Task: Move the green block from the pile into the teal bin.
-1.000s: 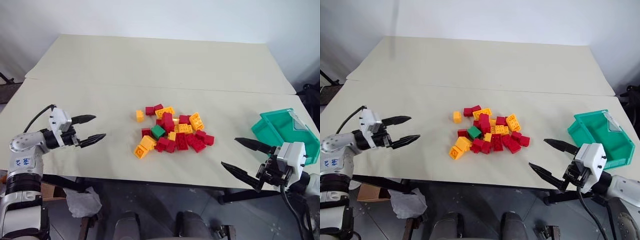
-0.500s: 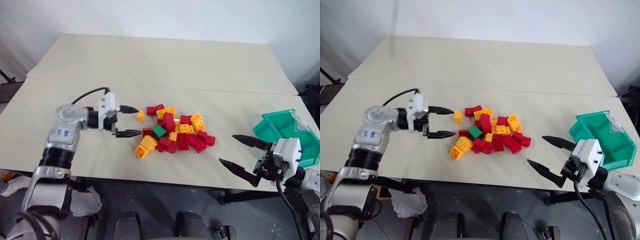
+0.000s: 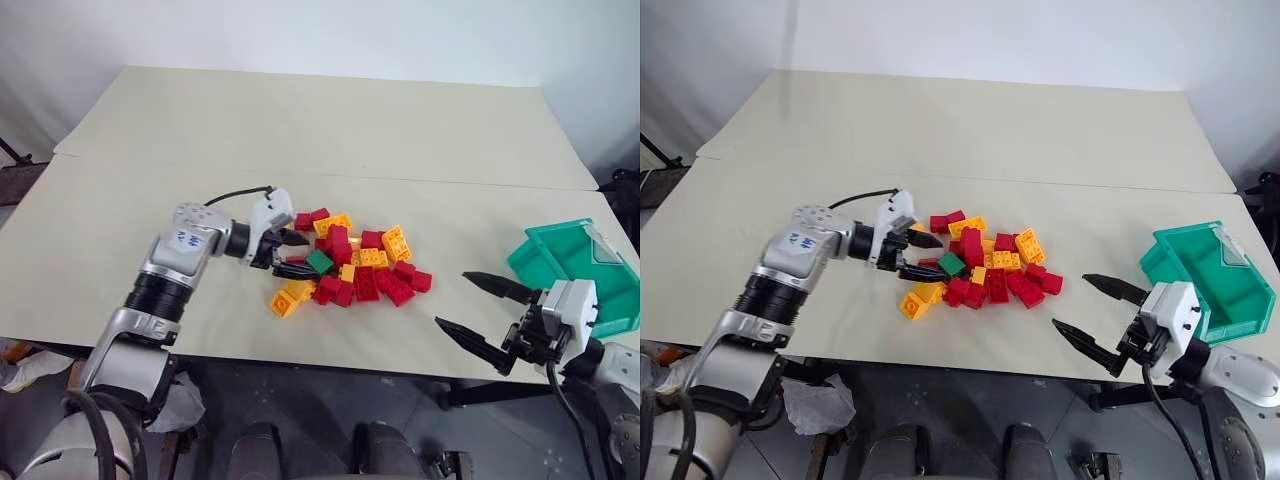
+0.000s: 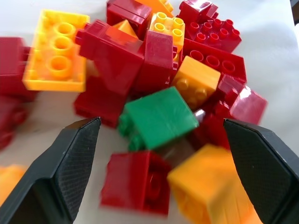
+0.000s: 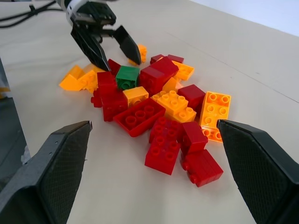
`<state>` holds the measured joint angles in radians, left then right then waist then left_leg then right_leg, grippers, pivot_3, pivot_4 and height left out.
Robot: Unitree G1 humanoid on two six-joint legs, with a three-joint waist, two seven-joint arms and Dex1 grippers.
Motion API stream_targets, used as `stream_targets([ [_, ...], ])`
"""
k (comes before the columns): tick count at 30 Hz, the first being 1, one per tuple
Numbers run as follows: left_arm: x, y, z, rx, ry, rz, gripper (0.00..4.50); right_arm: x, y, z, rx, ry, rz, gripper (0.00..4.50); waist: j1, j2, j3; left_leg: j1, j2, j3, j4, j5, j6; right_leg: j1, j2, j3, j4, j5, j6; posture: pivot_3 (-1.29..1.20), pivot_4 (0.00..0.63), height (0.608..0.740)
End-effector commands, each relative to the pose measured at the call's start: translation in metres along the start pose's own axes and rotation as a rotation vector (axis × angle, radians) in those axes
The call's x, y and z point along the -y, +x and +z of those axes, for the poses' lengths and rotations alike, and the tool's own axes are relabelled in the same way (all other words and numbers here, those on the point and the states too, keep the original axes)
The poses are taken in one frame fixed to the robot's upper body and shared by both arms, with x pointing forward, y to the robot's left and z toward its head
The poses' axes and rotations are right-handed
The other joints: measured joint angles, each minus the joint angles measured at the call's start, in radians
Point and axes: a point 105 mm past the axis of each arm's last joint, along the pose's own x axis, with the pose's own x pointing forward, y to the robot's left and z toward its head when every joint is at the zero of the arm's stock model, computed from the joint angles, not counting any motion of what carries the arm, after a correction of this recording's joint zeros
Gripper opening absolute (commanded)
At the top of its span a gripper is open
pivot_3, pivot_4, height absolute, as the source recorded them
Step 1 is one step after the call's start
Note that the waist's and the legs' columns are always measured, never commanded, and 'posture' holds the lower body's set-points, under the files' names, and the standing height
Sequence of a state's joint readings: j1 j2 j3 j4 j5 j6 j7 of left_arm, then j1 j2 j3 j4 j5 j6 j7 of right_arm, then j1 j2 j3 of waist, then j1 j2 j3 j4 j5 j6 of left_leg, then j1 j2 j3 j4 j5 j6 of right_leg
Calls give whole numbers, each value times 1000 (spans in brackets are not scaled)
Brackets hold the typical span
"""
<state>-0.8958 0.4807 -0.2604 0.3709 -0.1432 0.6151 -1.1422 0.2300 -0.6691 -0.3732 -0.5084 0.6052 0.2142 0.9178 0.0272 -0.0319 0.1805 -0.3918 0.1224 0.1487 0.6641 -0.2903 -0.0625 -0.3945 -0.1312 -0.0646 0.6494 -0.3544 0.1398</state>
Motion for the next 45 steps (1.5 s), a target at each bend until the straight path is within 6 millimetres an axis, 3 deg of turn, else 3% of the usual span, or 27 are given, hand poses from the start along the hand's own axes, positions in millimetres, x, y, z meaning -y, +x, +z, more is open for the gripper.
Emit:
stream_targets([
  [1, 1, 7, 7, -40, 48, 28, 4460, -5, 1, 10, 36, -36, 0, 4500, -3, 0, 0, 0, 0, 0, 0, 0, 0, 0, 0, 0, 0, 0, 0, 0, 150, 740],
  [10, -7, 13, -3, -137, 82, 79, 4460, -6, 0, 11, 40, -42, -13, 4500, -2, 0, 0, 1, 0, 0, 1, 0, 0, 1, 0, 0, 1, 0, 0, 0, 150, 740],
  [14, -1, 11, -6, -162, 102, 40, 3592, -6, 1, 10, 44, -41, -17, 4500, -2, 0, 0, 1, 0, 0, 1, 0, 0, 0, 0, 0, 1, 0, 0, 0, 150, 740],
  [17, -4, 5, -5, -165, 106, 47, 2637, -5, 1, 10, 46, -44, -19, 4500, -2, 0, 0, 1, 0, 0, 1, 0, 0, 0, 0, 0, 2, 0, 0, 0, 150, 740],
  [21, -7, 0, 1, -140, 109, 49, 2491, -4, 1, 10, 46, -47, -21, 4500, -2, 0, 0, 1, 0, 0, 1, 0, 0, 0, 0, 0, 2, 0, 0, 0, 150, 740],
  [26, -14, -5, 25, -19, 120, 60, 2491, -2, 2, 9, 46, -48, -25, 4500, -2, 0, 0, 1, 0, 0, 1, 0, 0, 0, 0, 0, 2, 0, 0, 0, 150, 740],
  [29, -18, -15, 53, 95, 177, 43, 2491, -1, -1, 8, 39, -49, -34, 4500, 0, -1, 0, 0, 0, 0, 1, 0, 0, 0, 0, 0, 1, 0, 0, 0, 150, 740],
  [33, -1, -25, 84, 206, 327, -109, 2491, 1, -10, 9, 22, -55, -68, 4500, 1, -1, 0, -1, 0, 0, 0, 0, 0, 0, 0, 0, -2, 0, 0, 0, 150, 740],
  [36, 21, -5, 111, 281, 433, -249, 2491, 6, -24, 8, 9, -60, -140, 4500, 15, -1, 0, -1, -1, 0, 0, 0, 0, 1, 0, 0, -3, 0, 0, 0, 150, 740],
  [38, 37, 26, 123, 278, 498, -330, 2491, 10, -35, 5, 1, -68, -215, 4500, 28, -1, 1, -2, -1, 0, 0, 0, 0, 1, 0, 0, -5, 0, 0, 0, 150, 740],
  [43, 62, 89, 123, 185, 699, -383, 2491, 12, -56, 2, -25, -64, -350, 4500, 36, -1, 1, -4, -2, 0, 2, -1, 2, 1, 0, 0, -9, 1, 1, 0, 150, 740],
  [45, 70, 108, 124, 190, 682, -393, 2491, 9, -61, 2, -36, -58, -374, 4500, 28, -1, 1, -4, -2, 0, 1, -1, 2, 0, 0, 0, -10, 1, 1, 0, 150, 740],
])
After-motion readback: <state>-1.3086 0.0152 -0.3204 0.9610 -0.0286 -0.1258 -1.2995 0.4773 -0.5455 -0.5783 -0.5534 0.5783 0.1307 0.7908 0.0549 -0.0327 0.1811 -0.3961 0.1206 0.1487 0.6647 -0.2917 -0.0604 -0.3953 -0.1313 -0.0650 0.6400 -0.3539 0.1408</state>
